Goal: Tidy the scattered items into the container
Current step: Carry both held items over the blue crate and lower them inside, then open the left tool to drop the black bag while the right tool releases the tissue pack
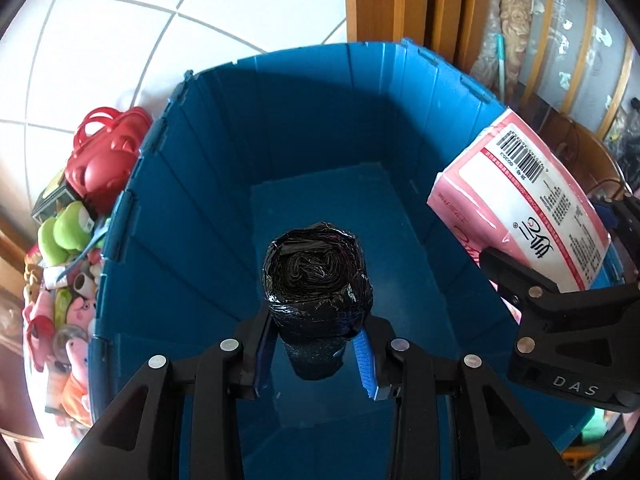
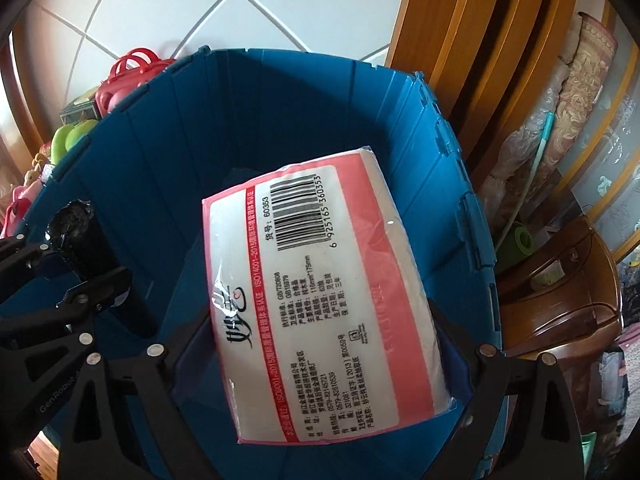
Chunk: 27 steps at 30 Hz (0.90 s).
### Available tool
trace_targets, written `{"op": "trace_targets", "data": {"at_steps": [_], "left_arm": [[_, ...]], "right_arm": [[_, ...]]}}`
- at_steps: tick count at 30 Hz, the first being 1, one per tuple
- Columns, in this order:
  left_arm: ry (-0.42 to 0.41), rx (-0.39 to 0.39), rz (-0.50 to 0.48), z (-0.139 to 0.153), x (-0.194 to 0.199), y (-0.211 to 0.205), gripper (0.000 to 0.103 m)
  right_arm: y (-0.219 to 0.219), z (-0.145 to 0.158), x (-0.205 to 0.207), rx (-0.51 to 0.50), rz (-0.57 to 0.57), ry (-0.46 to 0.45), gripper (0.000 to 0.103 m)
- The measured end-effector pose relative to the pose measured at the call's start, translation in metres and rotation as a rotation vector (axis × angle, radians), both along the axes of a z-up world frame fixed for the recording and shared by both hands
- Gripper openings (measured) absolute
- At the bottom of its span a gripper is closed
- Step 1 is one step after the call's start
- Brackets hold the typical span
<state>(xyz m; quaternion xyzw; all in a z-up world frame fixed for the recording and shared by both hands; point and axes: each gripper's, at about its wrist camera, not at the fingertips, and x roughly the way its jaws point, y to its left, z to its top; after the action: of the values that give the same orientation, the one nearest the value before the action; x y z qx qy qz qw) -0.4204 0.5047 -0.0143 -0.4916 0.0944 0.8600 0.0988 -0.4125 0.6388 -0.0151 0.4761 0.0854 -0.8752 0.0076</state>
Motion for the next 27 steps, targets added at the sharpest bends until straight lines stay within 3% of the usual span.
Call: {"op": "trace_targets", "data": {"at_steps": [5, 7, 10, 22, 27], "left_arm": [[-0.074, 0.016, -0.015, -0.011, -0.005, 0.002, 0.034], [-0.057, 0.009, -0.018, -0.009, -0.004, 0.003, 0.036], [-0.03, -0.002, -0.022, -0.006, 0.001, 0.005, 0.053], [-0.01, -0.006, -0.019, -0.004, 0.008, 0.003, 0.07], [-0.008, 0.0, -0.017, -0.002, 0.007, 0.001, 0.07]], "right_arm": [[0.006, -0.012, -0.004, 0.01, -0.016, -0.043, 0.095], [0.007, -0.014, -0.003, 0.011, -0.016, -0.051, 0.095], [0.006, -0.013, -0.002, 0.017, -0.016, -0.052, 0.095], [0.001, -0.014, -0.005, 0.046, -0.034, -0.049, 0.099], [0.0, -0.014, -0.005, 0.055, -0.038, -0.049, 0.101]]}}
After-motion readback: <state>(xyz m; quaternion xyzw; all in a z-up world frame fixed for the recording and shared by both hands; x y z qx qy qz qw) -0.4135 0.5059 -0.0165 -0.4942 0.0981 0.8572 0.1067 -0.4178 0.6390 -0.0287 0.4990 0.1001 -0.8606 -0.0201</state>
